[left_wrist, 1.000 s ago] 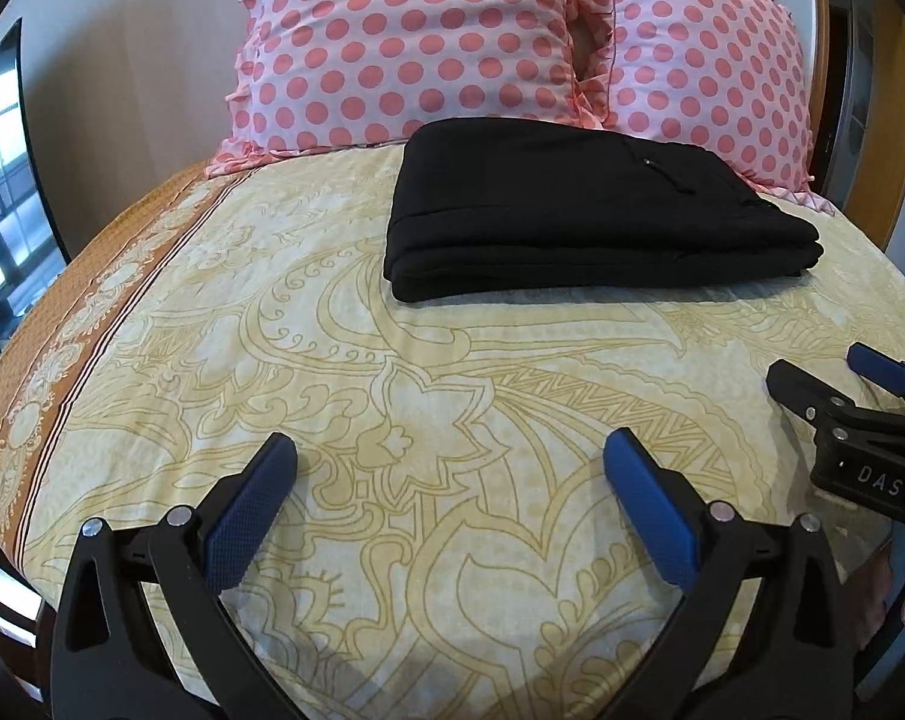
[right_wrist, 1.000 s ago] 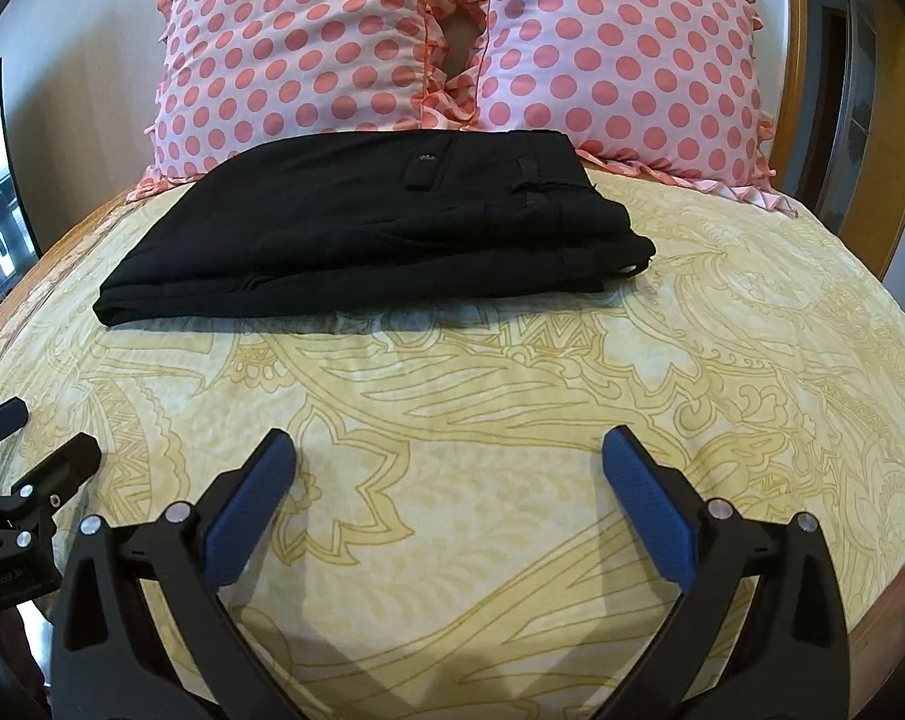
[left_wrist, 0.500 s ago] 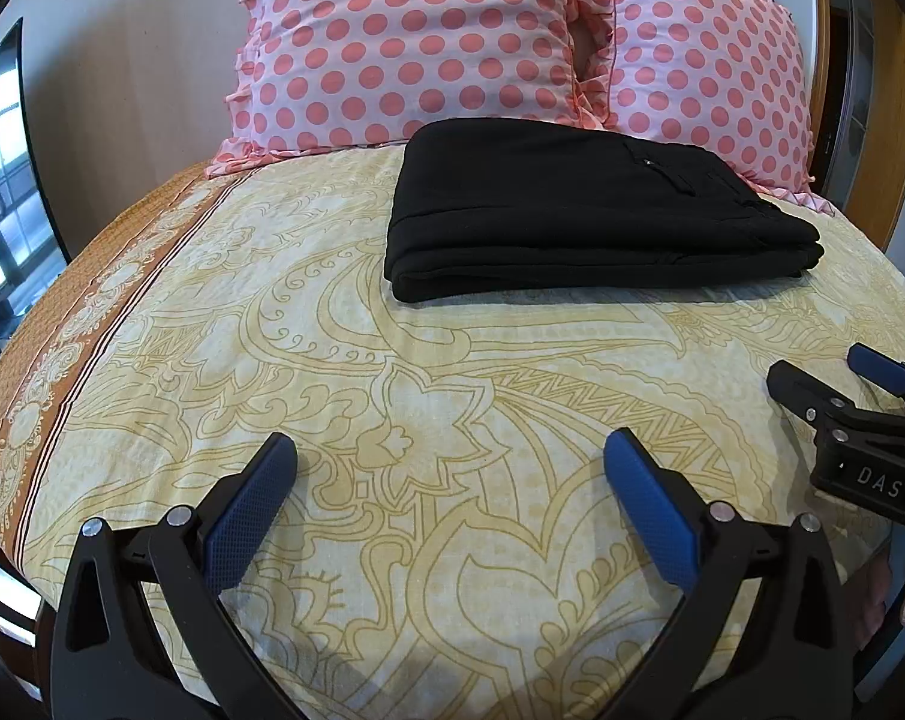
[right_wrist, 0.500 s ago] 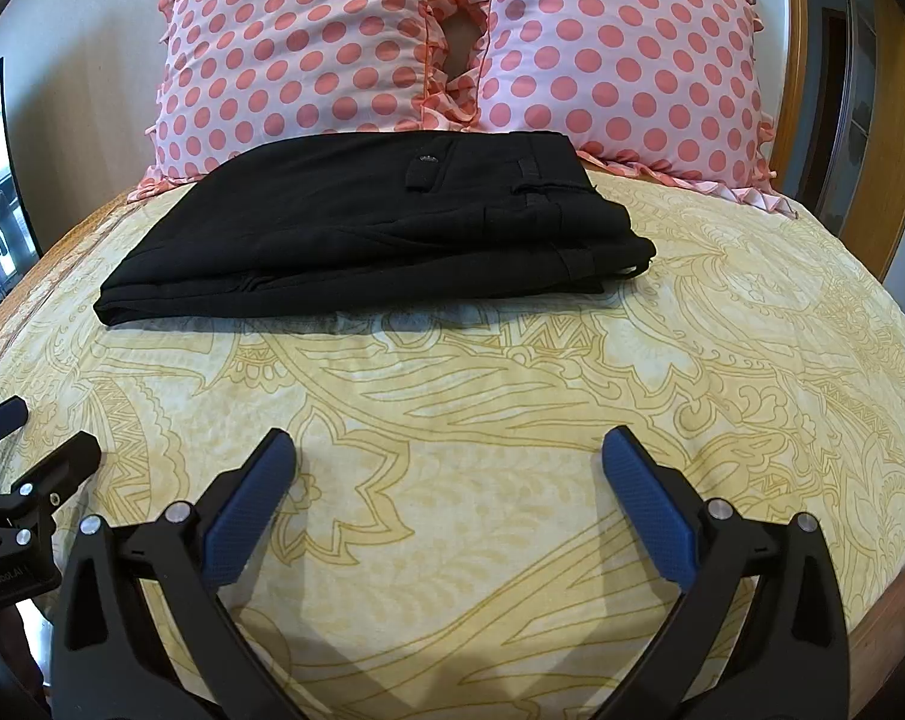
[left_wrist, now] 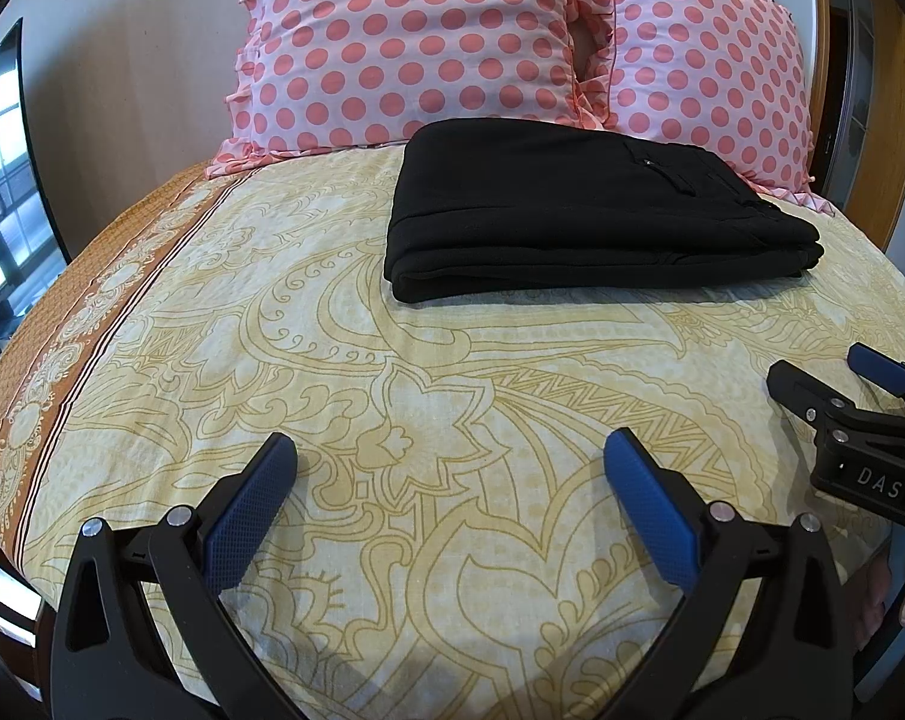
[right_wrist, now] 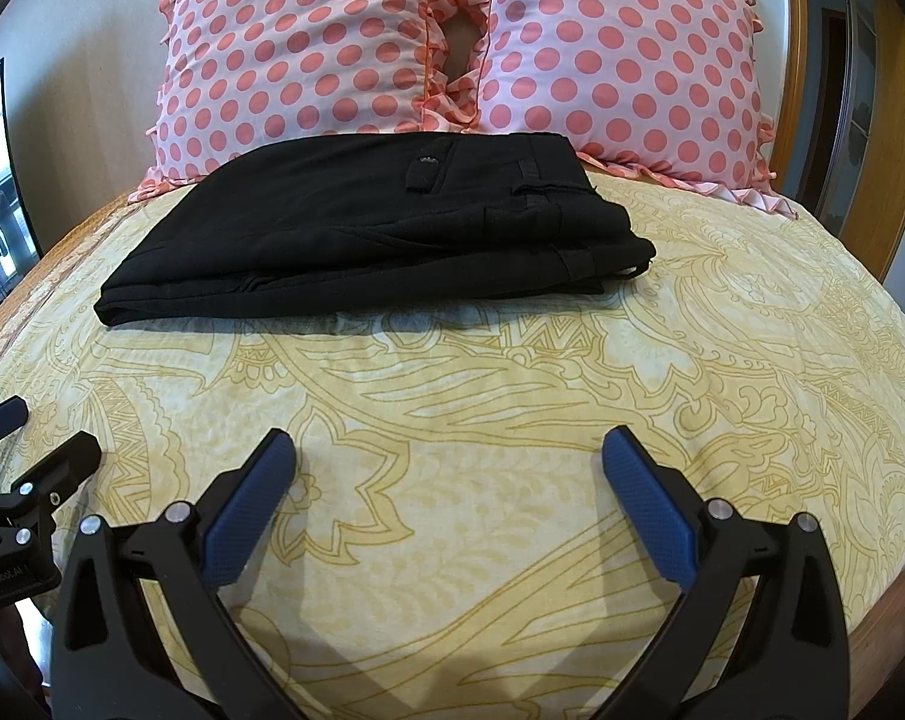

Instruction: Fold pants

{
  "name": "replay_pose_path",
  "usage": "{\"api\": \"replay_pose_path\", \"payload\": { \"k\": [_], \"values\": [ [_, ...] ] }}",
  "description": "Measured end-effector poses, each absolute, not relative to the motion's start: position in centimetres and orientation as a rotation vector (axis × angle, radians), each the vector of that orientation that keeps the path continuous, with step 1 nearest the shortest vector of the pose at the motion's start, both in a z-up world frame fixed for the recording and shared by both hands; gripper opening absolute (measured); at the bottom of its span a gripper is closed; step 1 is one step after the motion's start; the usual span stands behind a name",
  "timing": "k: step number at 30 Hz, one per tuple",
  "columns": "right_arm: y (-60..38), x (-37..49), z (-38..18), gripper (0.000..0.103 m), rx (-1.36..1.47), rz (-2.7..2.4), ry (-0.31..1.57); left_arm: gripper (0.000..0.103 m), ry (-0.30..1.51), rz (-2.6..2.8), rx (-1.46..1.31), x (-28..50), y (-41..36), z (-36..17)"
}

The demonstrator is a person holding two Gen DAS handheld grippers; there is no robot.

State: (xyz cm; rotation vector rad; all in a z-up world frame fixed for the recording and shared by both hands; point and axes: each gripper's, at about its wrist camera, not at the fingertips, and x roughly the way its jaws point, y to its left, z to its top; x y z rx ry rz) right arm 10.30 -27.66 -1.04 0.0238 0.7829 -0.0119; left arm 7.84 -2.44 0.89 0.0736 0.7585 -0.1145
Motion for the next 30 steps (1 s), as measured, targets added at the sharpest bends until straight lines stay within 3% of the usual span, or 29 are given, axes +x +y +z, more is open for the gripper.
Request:
{"api": "replay_pose_path", "payload": {
  "k": [30],
  "values": [
    [-27.57,10.26,-1.10,0.101,0.024,-0.014,0.781,0.102,0.755,-0.121,0.076,7.86,-2.30,0.85]
  ]
}}
